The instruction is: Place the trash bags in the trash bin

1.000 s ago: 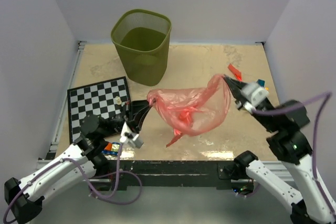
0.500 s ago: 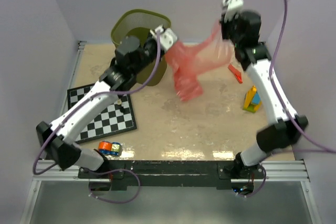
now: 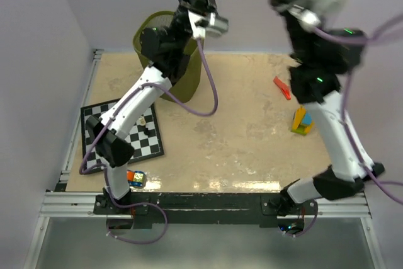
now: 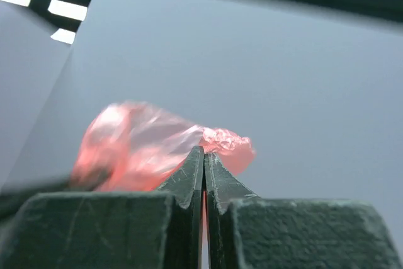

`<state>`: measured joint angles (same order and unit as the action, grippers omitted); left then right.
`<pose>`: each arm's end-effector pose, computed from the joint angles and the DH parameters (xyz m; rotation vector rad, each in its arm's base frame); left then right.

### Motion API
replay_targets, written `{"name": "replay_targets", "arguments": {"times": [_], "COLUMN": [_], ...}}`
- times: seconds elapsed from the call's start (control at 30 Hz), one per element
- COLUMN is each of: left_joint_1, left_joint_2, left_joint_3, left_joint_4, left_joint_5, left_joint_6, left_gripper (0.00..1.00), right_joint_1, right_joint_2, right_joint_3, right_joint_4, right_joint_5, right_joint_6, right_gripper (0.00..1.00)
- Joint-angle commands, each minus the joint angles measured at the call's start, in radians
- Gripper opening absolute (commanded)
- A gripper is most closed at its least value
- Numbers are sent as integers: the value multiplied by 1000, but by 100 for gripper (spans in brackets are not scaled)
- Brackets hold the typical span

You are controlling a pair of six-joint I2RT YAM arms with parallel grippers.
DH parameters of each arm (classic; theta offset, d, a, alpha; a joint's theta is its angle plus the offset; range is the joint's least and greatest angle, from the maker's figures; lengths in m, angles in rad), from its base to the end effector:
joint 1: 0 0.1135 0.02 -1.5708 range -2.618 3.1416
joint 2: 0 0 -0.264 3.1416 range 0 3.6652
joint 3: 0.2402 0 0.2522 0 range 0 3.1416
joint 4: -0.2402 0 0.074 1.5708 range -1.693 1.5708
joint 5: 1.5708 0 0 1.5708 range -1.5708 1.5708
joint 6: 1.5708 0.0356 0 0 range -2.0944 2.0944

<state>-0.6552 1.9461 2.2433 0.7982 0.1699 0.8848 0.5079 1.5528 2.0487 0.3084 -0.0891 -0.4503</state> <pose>0.3003 -0.2384 0.5852 0.4504 0.2247 0.1844 0.2414 0.1380 0.6256 -0.4284 0.6409 0.0889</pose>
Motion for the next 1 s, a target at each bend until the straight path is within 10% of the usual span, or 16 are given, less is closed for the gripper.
{"name": "replay_targets", "arguments": {"times": [0.0,0.17,0.27,0.4,0.5,0.7,0.97], "left_joint_1": [-61,-47,-73,-324,-362,-253,-90], "left_joint_2": [-180,-372,-796,-1062,-966,-575,-110], "left_joint_3": [-302,-593,-983,-1226,-1176,-859,-122], "left_joint_4": [204,-250,-299,-232,-249,263,-77], "left_joint_5": [35,-343,12,102,-8,-176,-409], "left_joint_6": [133,-316,-301,-37,66,140,-151], "left_gripper": [0,0,0,0,0,0,0], "right_joint_1": [-12,-22,-20,-174,-181,-181,-181], "right_joint_2": [-151,-261,-490,-689,-643,-315,-14], "right_joint_3": [-143,-511,-548,-440,-441,-207,-5], "right_joint_4": [290,76,-340,-463,-231,171,236], "right_joint_5": [124,340,-13,-313,-232,-100,139], "right_joint_6": [-73,12,159,390,366,315,401], "right_gripper": [0,0,0,0,0,0,0]}}
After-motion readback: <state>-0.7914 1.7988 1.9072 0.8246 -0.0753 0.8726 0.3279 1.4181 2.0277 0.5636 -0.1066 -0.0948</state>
